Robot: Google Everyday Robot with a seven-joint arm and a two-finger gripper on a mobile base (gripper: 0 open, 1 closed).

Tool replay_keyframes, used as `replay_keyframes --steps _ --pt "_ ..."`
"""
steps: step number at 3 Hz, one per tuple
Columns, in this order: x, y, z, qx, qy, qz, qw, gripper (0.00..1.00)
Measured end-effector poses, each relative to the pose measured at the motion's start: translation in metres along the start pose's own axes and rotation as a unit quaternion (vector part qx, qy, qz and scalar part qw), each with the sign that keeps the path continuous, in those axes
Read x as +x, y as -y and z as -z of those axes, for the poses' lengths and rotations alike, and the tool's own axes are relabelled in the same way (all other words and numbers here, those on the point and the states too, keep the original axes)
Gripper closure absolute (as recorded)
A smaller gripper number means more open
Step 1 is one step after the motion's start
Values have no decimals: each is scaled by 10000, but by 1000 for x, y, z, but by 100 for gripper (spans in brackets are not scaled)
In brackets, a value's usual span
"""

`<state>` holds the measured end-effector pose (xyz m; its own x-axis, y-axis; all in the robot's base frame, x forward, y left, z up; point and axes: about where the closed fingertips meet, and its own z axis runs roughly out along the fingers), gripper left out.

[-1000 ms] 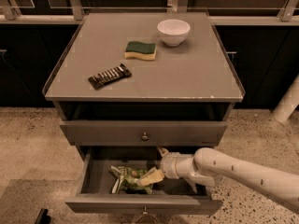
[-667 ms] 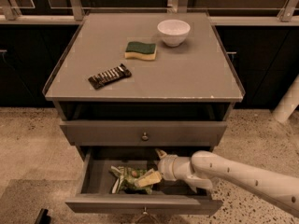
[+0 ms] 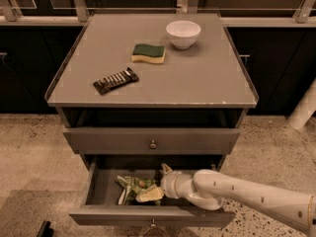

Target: Pick green jalapeno chip bag from middle drawer and place on counter

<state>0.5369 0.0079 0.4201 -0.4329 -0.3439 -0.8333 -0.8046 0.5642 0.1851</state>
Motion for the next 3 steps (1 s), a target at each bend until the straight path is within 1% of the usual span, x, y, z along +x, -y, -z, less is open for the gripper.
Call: replay_keyframes --steps 1,2,3 --pt "6 1 -11 146 -80 -21 9999 0" --pt "11 5 -16 217 -173 -14 9996 19" --pt "11 5 -16 217 -173 -14 9996 42"
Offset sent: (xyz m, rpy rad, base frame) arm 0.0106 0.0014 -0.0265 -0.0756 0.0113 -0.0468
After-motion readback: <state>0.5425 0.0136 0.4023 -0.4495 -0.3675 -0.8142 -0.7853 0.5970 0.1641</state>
